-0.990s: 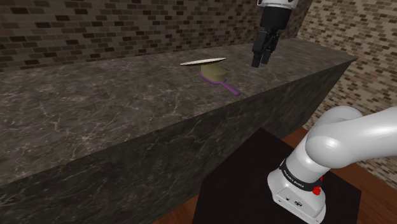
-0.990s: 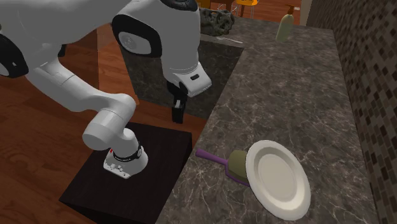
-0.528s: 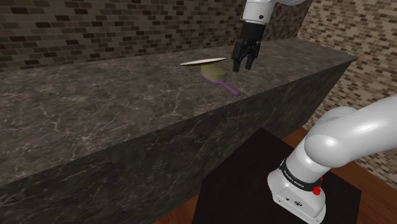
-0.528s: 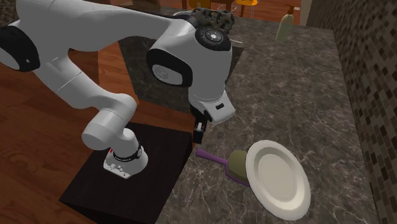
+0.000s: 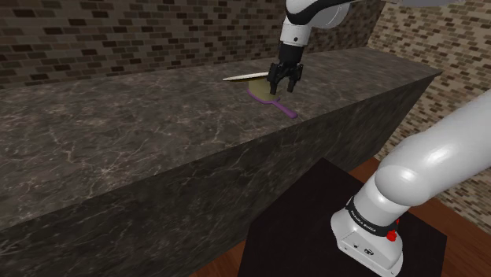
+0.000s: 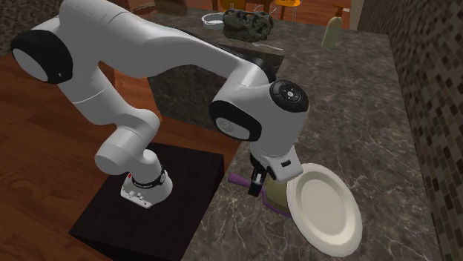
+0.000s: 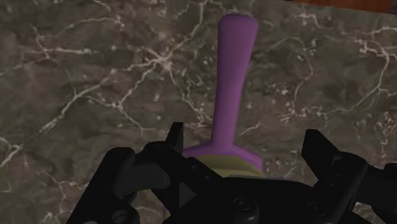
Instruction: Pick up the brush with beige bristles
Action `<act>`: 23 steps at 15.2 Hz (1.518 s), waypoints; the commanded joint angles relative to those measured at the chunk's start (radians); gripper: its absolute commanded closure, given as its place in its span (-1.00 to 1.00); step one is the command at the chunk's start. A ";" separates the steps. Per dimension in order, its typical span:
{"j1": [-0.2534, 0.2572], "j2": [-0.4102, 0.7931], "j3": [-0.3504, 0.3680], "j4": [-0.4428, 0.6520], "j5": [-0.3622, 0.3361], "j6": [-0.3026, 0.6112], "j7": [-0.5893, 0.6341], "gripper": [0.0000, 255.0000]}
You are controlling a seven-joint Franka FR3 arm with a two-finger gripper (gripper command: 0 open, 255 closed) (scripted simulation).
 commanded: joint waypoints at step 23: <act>-0.003 0.065 -0.004 -0.023 0.006 0.086 0.003 1.00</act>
